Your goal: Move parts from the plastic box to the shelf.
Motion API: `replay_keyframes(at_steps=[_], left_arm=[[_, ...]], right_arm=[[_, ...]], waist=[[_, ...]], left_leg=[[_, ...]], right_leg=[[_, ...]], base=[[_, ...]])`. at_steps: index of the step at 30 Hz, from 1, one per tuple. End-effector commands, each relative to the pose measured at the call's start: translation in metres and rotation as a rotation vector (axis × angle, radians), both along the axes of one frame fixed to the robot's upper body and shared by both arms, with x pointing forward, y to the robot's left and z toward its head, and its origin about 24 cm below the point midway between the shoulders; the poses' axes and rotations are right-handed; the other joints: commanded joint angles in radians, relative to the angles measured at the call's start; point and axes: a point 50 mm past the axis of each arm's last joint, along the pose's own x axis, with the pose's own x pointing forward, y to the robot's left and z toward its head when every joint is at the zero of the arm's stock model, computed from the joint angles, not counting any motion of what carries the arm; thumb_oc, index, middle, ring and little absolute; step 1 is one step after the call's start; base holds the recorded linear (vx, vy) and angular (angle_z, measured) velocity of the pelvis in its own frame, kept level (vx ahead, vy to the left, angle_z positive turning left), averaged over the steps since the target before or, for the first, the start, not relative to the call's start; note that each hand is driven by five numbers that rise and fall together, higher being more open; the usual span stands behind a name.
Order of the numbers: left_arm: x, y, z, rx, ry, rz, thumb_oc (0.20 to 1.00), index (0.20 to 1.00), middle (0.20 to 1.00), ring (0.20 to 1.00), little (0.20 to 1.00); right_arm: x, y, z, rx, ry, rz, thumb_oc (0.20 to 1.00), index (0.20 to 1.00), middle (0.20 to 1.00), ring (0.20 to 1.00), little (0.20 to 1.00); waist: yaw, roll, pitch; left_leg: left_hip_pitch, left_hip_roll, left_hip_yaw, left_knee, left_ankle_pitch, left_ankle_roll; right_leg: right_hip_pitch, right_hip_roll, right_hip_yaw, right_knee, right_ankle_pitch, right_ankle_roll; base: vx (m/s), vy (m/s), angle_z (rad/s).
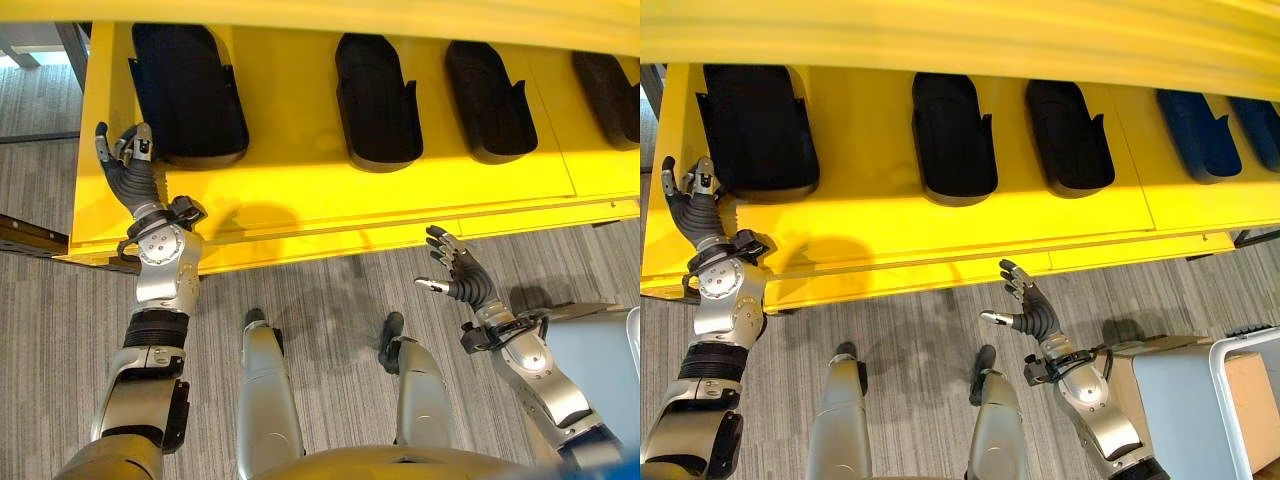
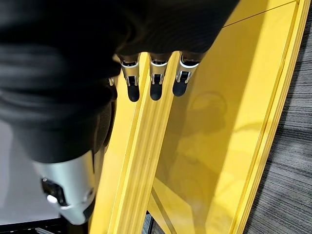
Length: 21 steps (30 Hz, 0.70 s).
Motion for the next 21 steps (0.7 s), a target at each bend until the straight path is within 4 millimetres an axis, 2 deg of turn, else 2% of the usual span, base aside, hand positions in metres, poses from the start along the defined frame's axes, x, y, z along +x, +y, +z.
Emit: replay_keyframes(at_steps=[1, 12, 21], left_arm=[[-0.015, 0.011, -0.062, -0.112, 0.243, 0.048, 1.000, 1.000, 1.000, 1.000, 1.000], [-0.012, 0.008, -0.055, -0.049, 0.241, 0.034, 1.000, 1.000, 1.000, 1.000, 1.000], [-0.020, 0.021, -0.041, 0.031, 0.209, 0.076, 1.000, 1.000, 1.000, 1.000, 1.000]], right_arm=[[0.001, -0.009, 0.034, 0.015, -0.145, 0.009, 1.000, 1.000, 1.000, 1.000, 1.000], [0.000, -0.013, 0.035, 0.016, -0.150, -0.005, 1.000, 1.000, 1.000, 1.000, 1.000], [0.002, -0.016, 0.036, 0.012, -0.155, -0.013, 1.000, 1.000, 1.000, 1.000, 1.000]], waist=[[0.014, -0.013, 0.033], [0.011, -0.010, 0.031], [0.016, -0.002, 0.033]], left_leg=[[0.028, -0.024, 0.042, -0.129, 0.086, 0.044], [0.029, -0.022, 0.045, -0.123, 0.085, 0.041], [0.037, -0.025, 0.047, -0.124, 0.085, 0.040]], right_leg=[[-0.051, -0.008, 0.015, 0.155, -0.082, -0.036], [-0.055, -0.005, 0.021, 0.167, -0.090, -0.038], [-0.049, -0.008, 0.022, 0.167, -0.088, -0.036]], base=[[0.00, 0.000, 0.00], [0.00, 0.000, 0.00], [0.00, 0.000, 0.00]])
